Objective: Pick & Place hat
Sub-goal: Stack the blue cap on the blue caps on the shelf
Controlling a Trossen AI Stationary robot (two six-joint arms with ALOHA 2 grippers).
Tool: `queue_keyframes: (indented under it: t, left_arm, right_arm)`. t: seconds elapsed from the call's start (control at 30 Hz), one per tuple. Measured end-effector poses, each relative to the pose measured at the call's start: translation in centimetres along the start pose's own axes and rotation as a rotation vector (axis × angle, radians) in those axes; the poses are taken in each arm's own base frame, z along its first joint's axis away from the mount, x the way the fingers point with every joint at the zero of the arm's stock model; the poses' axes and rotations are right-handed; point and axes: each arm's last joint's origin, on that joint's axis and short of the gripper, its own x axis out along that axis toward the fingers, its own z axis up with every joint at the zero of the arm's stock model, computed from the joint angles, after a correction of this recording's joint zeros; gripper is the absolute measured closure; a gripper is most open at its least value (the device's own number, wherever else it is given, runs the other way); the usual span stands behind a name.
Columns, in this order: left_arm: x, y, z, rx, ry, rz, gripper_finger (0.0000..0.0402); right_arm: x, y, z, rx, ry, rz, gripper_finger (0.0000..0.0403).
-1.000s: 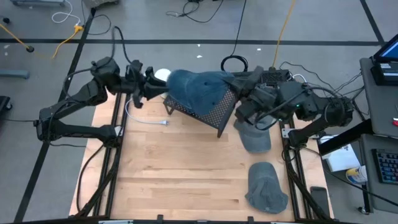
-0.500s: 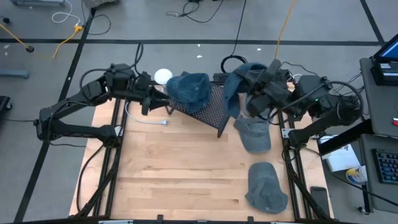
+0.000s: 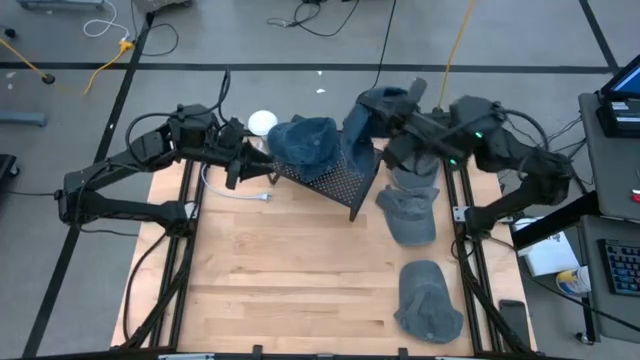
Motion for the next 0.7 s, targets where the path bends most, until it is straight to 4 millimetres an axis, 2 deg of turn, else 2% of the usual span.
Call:
queue_keyframes:
  t: [0.2, 0.53, 0.7]
  left_arm:
    - [0.1, -0.2, -0.2, 0.0, 0.023, -0.021, 0.0199]
    - [0.0, -0.8, -0.5, -0.031, 0.103, -0.214, 0.0182]
    - [0.0, -0.9, -0.6, -0.04, 0.127, -0.254, 0.0185]
  right_arm:
    - [3.0, 1.0, -2.1, -0.034, -0.052, -0.002, 0.0386]
    - [8.9, 2.9, -5.4, -0.055, -0.124, -0.094, 0.0386]
    - [12.0, 4.8, -6.7, -0.066, -0.155, -0.119, 0.0386]
